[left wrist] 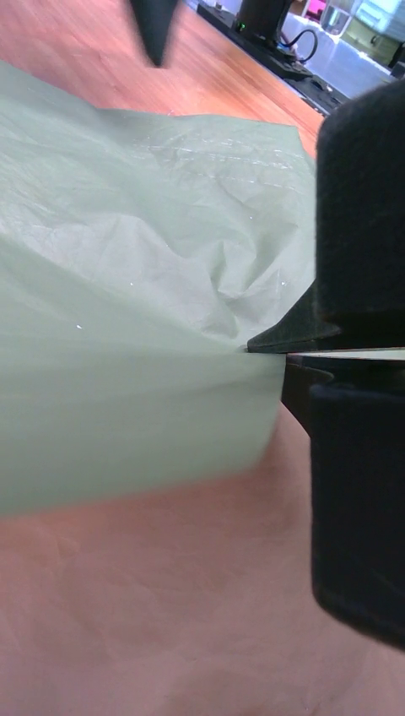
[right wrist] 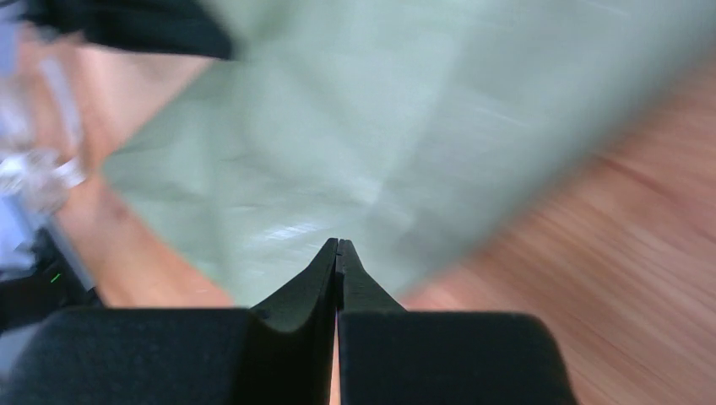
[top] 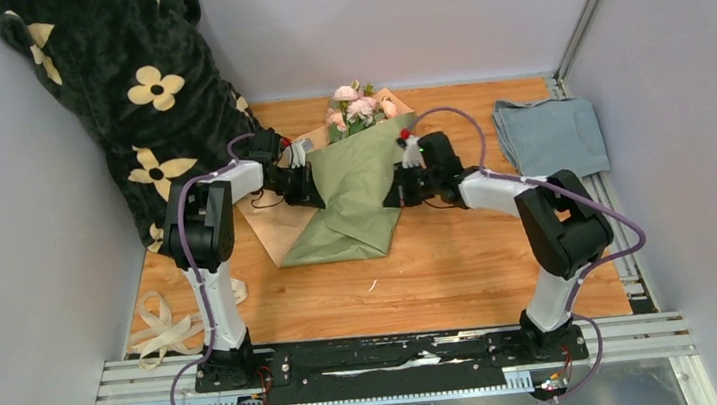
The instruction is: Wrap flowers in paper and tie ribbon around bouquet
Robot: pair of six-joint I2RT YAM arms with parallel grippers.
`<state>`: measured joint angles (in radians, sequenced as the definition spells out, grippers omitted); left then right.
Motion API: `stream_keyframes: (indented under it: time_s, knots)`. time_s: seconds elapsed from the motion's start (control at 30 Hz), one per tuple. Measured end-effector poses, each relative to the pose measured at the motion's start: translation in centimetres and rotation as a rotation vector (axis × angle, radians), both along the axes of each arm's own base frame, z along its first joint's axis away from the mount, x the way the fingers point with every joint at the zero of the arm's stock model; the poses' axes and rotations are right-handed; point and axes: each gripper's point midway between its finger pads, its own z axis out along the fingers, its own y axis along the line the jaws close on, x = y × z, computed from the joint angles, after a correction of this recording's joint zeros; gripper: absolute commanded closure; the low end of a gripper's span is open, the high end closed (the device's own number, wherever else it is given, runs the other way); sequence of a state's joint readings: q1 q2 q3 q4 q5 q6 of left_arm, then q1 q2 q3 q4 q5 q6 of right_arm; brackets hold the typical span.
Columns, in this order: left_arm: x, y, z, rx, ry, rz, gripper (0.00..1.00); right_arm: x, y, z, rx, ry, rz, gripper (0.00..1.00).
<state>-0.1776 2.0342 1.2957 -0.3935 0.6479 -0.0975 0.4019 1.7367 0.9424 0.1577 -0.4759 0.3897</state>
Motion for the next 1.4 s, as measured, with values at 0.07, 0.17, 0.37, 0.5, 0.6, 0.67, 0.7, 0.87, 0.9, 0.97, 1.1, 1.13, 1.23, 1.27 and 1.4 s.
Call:
stream_keyframes:
  time_s: [0.07, 0.17, 0.37, 0.5, 0.6, 0.67, 0.7, 0.87, 0.9, 0.97, 1.1, 1.13, 1.23, 1.27, 1.4]
  knots:
    - [0.0, 0.0, 0.0, -0.003, 0.004, 0.002, 1.0, -1.1, 3.9, 1.6, 0.047, -0.038, 0.132, 1.0]
    - [-0.1, -0.1, 0.0, -0.007, 0.01, 0.005, 1.0, -2.9, 8.4, 2.0, 0.093, -0.049, 0.281, 1.0]
    - [-0.2, -0.2, 0.0, -0.018, 0.019, 0.003, 1.0, -8.2, 6.8, -4.1, 0.089, 0.134, 0.328, 1.0]
    - [-0.3, -0.3, 0.0, -0.024, 0.025, 0.003, 1.0, -10.2, 3.4, -4.2, 0.073, 0.159, 0.273, 1.0]
    - [-0.3, -0.4, 0.0, -0.026, 0.026, 0.002, 1.0, -11.3, 1.0, -4.0, 0.003, 0.178, 0.225, 1.0]
    - [-0.3, -0.4, 0.0, -0.027, 0.026, 0.002, 1.0, -11.4, -0.3, -3.8, -0.074, 0.165, 0.203, 1.0]
    - [-0.3, -0.4, 0.0, -0.027, 0.026, 0.002, 1.0, -11.4, -0.5, -3.5, -0.112, 0.153, 0.205, 1.0]
    - [-0.3, -0.4, -0.1, -0.027, 0.026, 0.002, 1.0, -9.2, 5.4, 1.1, -0.124, -0.009, 0.351, 1.0]
    - [-0.4, -0.4, -0.1, -0.028, 0.026, 0.003, 1.0, -9.5, 7.4, 1.8, -0.096, -0.036, 0.403, 1.0]
    - [-0.4, -0.4, -0.1, -0.029, 0.025, 0.002, 1.0, -8.7, 10.5, 2.7, -0.046, -0.07, 0.455, 1.0]
    - [-0.4, -0.4, -0.1, -0.029, 0.025, 0.002, 1.0, -7.9, 11.8, -0.7, -0.048, -0.014, 0.467, 1.0]
    - [-0.4, -0.4, -0.1, -0.029, 0.025, 0.002, 1.0, -8.3, 11.5, -2.1, -0.061, 0.02, 0.464, 1.0]
    - [-0.4, -0.4, -0.1, -0.03, 0.027, 0.004, 1.0, -10.3, 10.0, -3.7, -0.046, 0.092, 0.464, 1.0]
    - [-0.4, -0.4, -0.1, -0.03, 0.027, 0.004, 1.0, -10.9, 9.3, -3.8, -0.047, 0.095, 0.458, 1.0]
    - [-0.4, -0.4, -0.1, -0.031, 0.029, 0.007, 1.0, -13.4, 5.3, -3.7, -0.078, 0.159, 0.414, 1.0]
